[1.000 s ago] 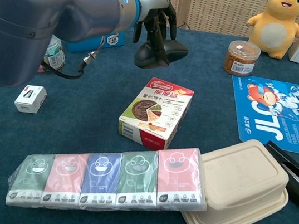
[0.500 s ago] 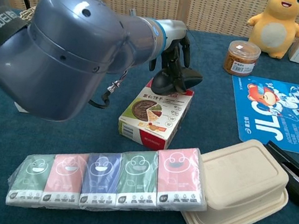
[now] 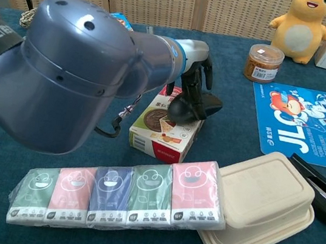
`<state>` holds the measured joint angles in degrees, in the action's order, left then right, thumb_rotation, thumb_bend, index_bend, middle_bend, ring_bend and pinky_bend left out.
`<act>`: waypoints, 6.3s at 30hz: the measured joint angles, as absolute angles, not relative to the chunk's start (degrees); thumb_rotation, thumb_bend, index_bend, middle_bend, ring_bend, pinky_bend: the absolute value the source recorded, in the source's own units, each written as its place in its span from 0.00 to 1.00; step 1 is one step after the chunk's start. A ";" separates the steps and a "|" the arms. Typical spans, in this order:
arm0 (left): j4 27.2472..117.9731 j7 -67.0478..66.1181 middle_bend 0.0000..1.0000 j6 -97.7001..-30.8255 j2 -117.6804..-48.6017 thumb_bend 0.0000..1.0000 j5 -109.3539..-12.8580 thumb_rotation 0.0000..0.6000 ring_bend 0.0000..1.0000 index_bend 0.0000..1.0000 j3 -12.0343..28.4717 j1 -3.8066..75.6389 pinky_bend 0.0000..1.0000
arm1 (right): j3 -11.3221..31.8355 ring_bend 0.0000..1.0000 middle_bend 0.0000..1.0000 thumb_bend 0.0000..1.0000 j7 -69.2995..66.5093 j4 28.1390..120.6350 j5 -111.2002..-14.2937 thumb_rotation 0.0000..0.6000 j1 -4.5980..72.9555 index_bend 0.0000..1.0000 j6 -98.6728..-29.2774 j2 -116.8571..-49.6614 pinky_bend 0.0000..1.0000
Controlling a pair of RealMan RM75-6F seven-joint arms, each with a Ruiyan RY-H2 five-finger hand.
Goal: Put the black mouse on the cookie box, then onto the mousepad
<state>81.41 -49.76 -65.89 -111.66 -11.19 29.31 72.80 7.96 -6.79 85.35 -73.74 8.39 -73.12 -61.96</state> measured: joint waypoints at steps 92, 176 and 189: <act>104.20 4.50 0.00 -67.22 -50.49 0.00 -57.15 1.00 0.00 0.00 9.91 19.18 0.00 | 27.08 0.00 0.00 0.00 38.35 84.82 -23.37 1.00 63.58 0.00 -68.35 -103.82 0.00; 103.35 12.46 0.00 -61.84 -48.16 0.00 -59.65 1.00 0.00 0.00 11.92 17.40 0.00 | 32.74 0.00 0.00 0.00 40.39 81.25 -22.98 1.00 55.53 0.00 -80.61 -118.18 0.00; 104.01 11.09 0.00 -61.98 -48.35 0.00 -59.23 1.00 0.00 0.00 11.72 17.55 0.00 | 31.85 0.00 0.00 0.00 39.73 86.30 -23.15 1.00 51.07 0.00 -80.88 -115.88 0.34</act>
<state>104.01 11.09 -61.98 -48.35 -59.23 11.72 17.55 31.85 39.73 86.30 -23.15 51.07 -80.88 -115.88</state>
